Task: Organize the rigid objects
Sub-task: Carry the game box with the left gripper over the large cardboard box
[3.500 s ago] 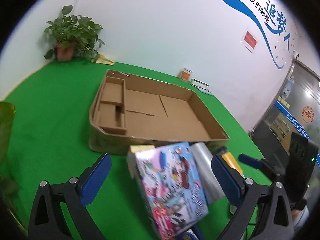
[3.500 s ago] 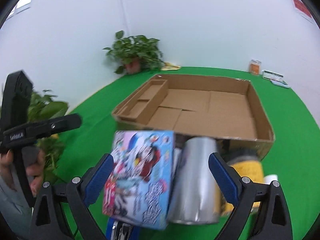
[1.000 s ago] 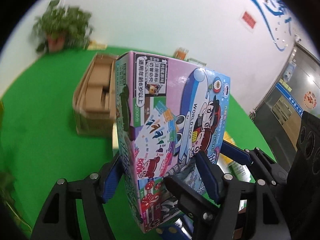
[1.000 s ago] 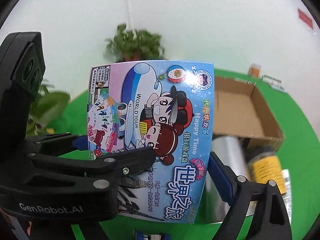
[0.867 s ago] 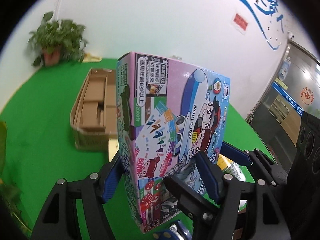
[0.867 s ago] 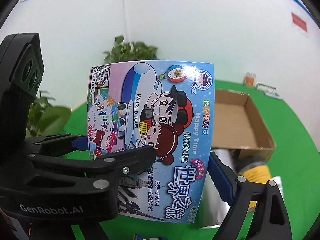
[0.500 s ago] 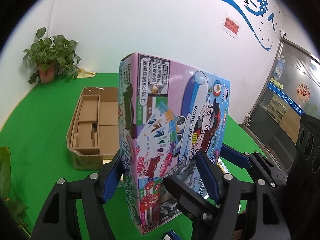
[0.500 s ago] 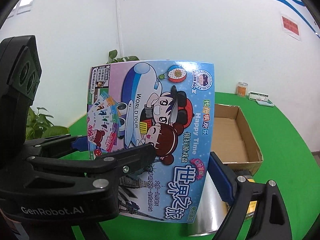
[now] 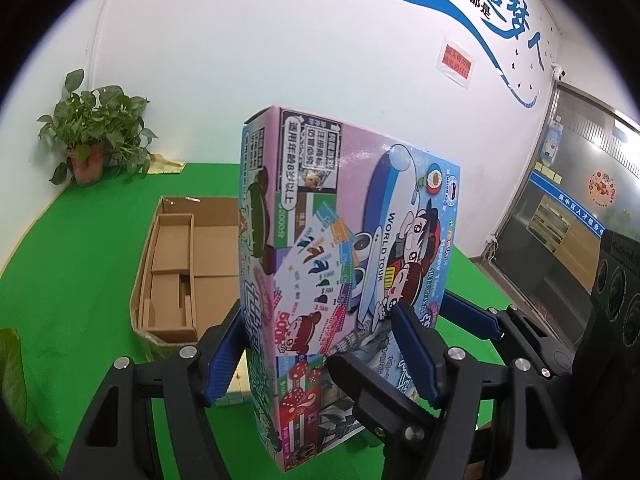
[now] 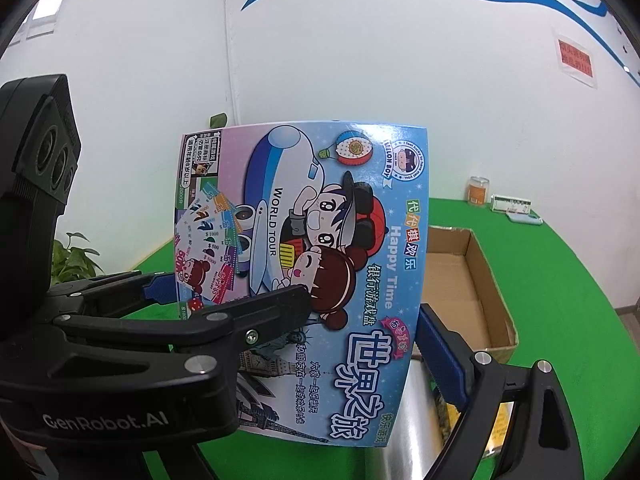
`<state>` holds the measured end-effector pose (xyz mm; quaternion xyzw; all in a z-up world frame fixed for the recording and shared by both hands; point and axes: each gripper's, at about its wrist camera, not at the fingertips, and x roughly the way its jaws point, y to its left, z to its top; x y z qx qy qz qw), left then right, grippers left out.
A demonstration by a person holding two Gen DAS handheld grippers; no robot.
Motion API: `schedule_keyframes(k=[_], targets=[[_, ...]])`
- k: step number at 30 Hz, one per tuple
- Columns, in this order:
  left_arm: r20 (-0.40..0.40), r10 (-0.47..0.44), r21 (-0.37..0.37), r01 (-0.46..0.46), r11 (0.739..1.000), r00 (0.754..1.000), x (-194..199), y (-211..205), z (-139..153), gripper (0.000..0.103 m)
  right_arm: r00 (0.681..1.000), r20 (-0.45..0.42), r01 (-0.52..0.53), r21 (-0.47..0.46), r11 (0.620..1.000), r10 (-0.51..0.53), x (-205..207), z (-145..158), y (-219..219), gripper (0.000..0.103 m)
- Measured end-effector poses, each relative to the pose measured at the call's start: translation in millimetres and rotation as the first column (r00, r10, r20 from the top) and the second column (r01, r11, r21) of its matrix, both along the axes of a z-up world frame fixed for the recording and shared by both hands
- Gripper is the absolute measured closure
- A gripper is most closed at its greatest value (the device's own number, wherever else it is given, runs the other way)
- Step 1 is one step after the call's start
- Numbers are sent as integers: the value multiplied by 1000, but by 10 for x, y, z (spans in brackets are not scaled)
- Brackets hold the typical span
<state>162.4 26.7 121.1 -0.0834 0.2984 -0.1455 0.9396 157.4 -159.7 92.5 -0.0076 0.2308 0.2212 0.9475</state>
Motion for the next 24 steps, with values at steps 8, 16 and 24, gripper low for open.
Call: schedule_keyframes(k=[8,16,24], targets=[[36,6,-6,-6,1000,999,125,78,101,32,999,34,6,4,1000,-6,171,108,133,13],[23,9,-12,-9,1000,1000,437,121,70,32,1000,17,15,12,1000,-16,535,55,250,13],[-98,24,41,-20,999,995,1155,143,-76,32,993,-116,-27,19,999,29,1354,-147,406,13]])
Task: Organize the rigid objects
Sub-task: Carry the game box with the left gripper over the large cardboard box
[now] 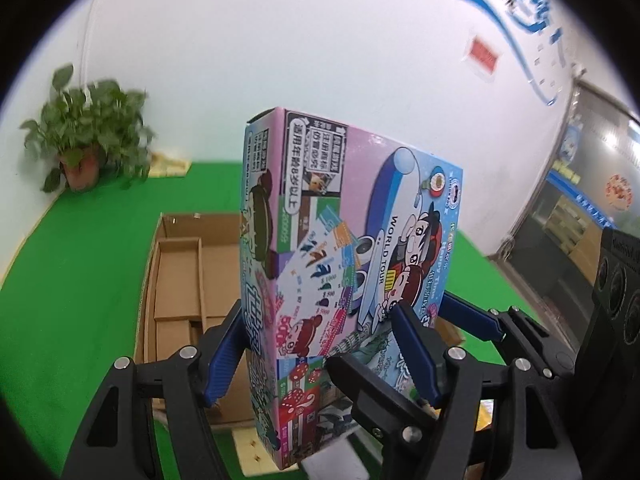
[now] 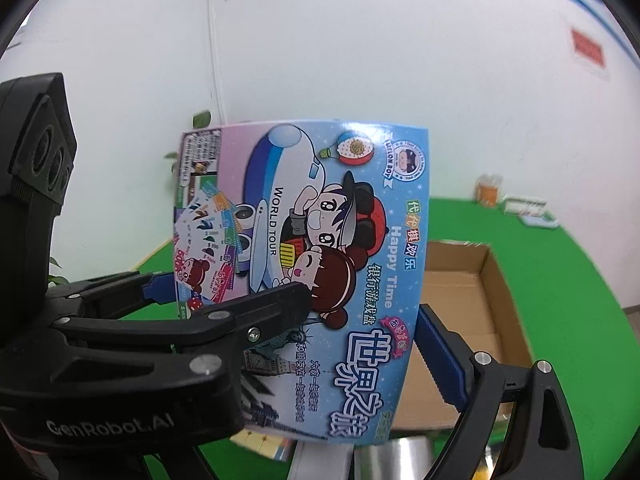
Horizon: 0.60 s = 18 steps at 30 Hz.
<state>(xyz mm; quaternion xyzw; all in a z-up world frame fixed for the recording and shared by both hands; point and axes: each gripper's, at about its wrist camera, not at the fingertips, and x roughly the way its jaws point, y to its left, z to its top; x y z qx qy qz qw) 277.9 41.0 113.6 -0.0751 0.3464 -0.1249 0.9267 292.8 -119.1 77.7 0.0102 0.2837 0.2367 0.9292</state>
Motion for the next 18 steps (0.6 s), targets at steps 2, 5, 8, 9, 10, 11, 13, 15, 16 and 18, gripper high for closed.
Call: schedule_keyframes(k=[2,5,8,9,10,11,13,15,16,18], targets=[[-47,0,9,0,1000,999,190,20,-73,32,998,-54,-12,5,1000,13,263,-84,58,13],[-115,2,18,0,1000,993,435,31,-254,32,990,-138,-25,-11,1000,24,567,-274,146,14],[-179,20,36,-14,999,984,597,42,-470,32,973,-224,-52,-12,999,48,792,-506,275,14],[-195,27,38,-20,999,980,626,51,-540,32,967,-249,-58,-9,998,53,850,-583,309,14],[-216,35,45,-26,999,976,657,53,-631,32,959,-276,-63,-7,998,58,905,-684,349,14],[-235,41,54,-29,998,971,678,53,-707,32,951,-303,-67,-3,998,63,953,-789,380,14],[-268,50,77,-30,997,962,703,50,-844,32,930,-360,-73,9,997,72,1042,-981,428,15],[-289,55,97,-27,995,956,738,70,-923,32,915,-397,-74,12,997,73,1143,-1191,468,16],[-299,59,106,-28,994,952,734,69,-963,32,909,-411,-75,10,997,73,1194,-1287,488,17],[-305,69,101,-40,994,950,715,85,-1005,32,913,-401,-78,-2,997,71,1203,-1374,547,18]])
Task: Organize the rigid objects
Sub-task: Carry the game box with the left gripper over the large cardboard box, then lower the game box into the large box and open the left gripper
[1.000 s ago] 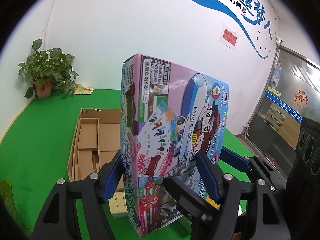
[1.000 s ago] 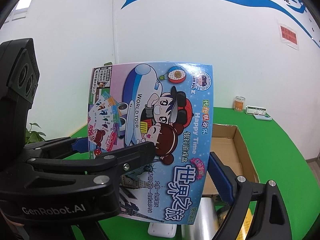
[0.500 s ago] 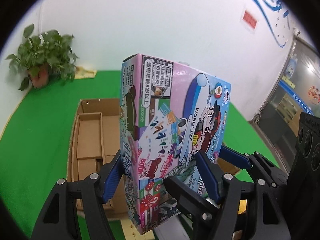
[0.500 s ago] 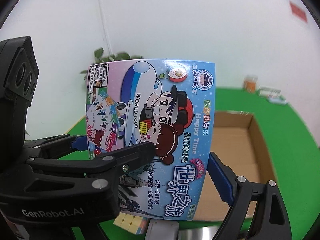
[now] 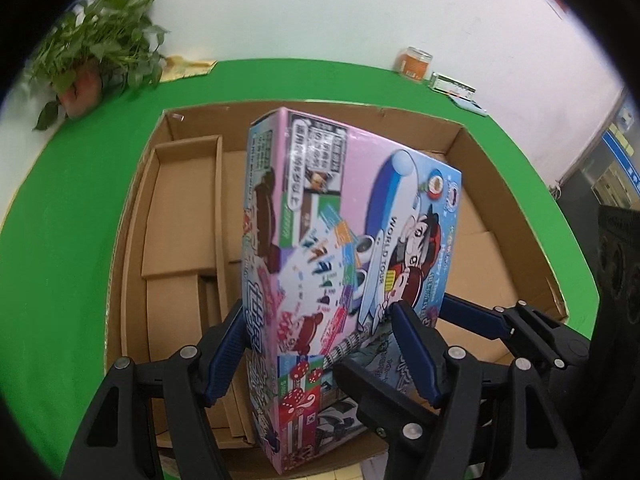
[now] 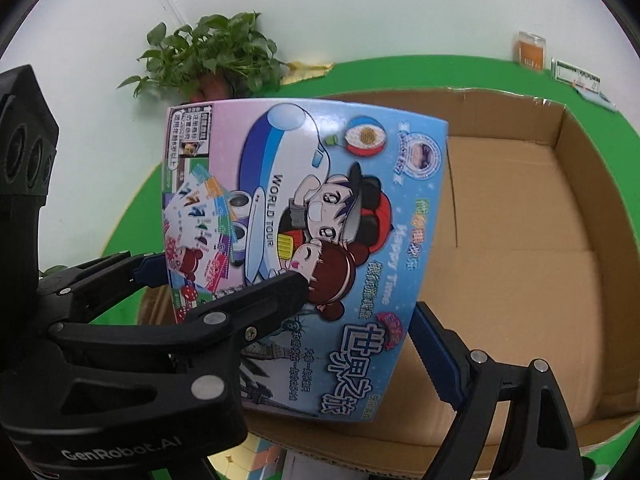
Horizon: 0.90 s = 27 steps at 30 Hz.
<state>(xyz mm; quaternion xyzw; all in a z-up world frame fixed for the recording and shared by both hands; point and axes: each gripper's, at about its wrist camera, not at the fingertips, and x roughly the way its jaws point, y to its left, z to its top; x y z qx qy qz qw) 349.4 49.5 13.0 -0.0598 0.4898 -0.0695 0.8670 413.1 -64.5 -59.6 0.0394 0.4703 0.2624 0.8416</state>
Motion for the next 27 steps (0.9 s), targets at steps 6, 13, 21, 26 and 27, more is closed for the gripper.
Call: schedule_keyframes(k=[6,13,21,26,27], targets=[[-22,20,20,-19,1000,1000,54,48,-46,35,1000,-5,9,-1,1000,-9,53,-50,24,22],[-7,77,-2,-77,997,997,38,190,79,42,997,-78,0,-30,1000,-2,17,-107,36,47],[107,-2,21,0,1000,994,-441,93,274,42,991,-131,26,18,999,-23,54,-193,0,47],[120,-1,-11,3,1000,993,-637,237,260,42,990,-130,60,-21,998,-62,51,-229,-109,45],[109,-4,-23,6,1000,994,-597,252,223,42,987,-142,70,-21,997,-72,67,-250,-129,45]])
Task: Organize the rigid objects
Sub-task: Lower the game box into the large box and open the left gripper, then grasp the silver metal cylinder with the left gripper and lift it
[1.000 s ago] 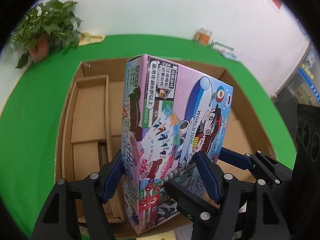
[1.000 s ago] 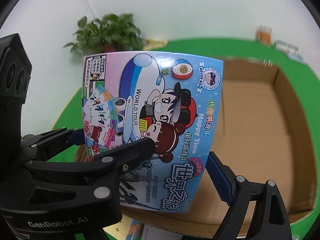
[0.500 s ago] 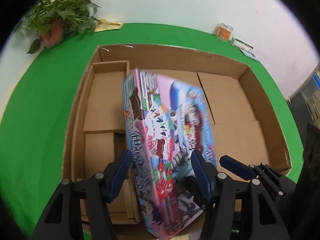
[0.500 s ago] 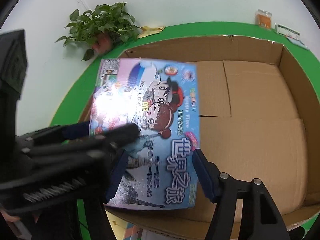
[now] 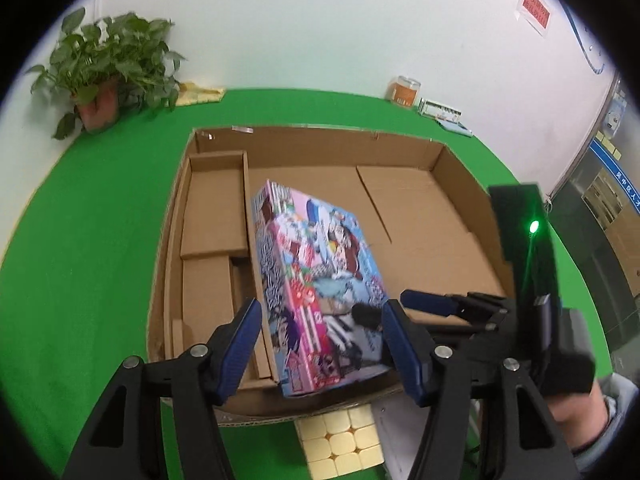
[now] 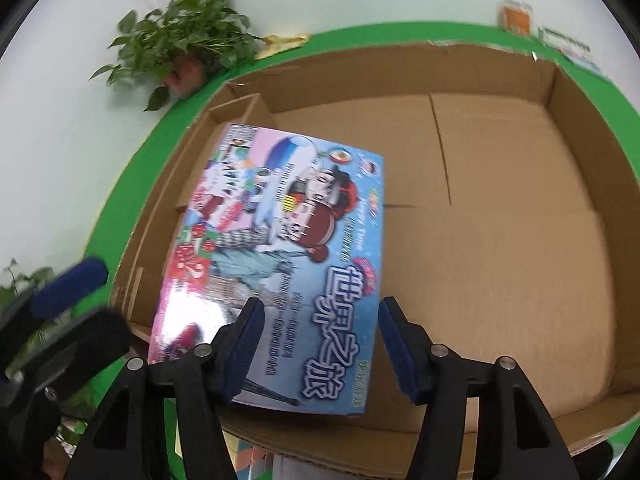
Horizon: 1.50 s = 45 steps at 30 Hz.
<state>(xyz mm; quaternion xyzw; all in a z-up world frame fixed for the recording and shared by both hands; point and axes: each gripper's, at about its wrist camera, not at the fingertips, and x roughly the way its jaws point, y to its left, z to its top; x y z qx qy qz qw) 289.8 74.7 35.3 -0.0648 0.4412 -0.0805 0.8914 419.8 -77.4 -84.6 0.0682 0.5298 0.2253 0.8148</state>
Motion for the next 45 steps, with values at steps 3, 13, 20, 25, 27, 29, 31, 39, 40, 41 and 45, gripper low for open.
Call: schedule_keyframes(k=[3,13,20,25,27,29,31,39,40,41,45], targets=[[-38,-22,-71,19,997,999,176,35,-119,54,1000,7,-2,-21,1000,2,-4,-5,-30,44],[-133,-76,-72,67,995,988,307,-80,-388,76,996,-85,-24,-19,1000,23,15,-216,-203,44],[-15,-59,-68,58,996,998,-167,104,-147,66,990,3,-137,-58,989,138,-195,-84,-6,42],[-71,-48,-76,43,996,996,-278,206,-410,66,975,198,-70,-140,988,97,-536,365,-280,22],[-71,-31,-89,25,996,997,-268,224,-463,66,972,226,-23,-181,983,65,-557,446,-497,22],[-81,-20,-96,12,995,997,-271,236,-463,66,981,195,31,-191,981,7,-484,382,-776,26],[-94,-14,-94,5,996,995,-277,249,-472,66,989,142,67,-207,976,-38,-424,259,-1022,42],[-127,11,-108,-25,994,992,-382,237,-513,66,998,60,31,-277,960,-14,-448,-73,-1326,60],[-131,12,-112,-27,993,991,-393,254,-508,66,999,53,27,-272,962,-13,-460,-80,-1335,60],[-135,16,-116,-31,993,991,-401,259,-513,66,999,53,26,-270,962,-12,-463,-84,-1328,60],[-146,22,-108,-38,993,989,-427,252,-518,66,999,52,19,-278,960,-5,-483,-106,-1349,60]])
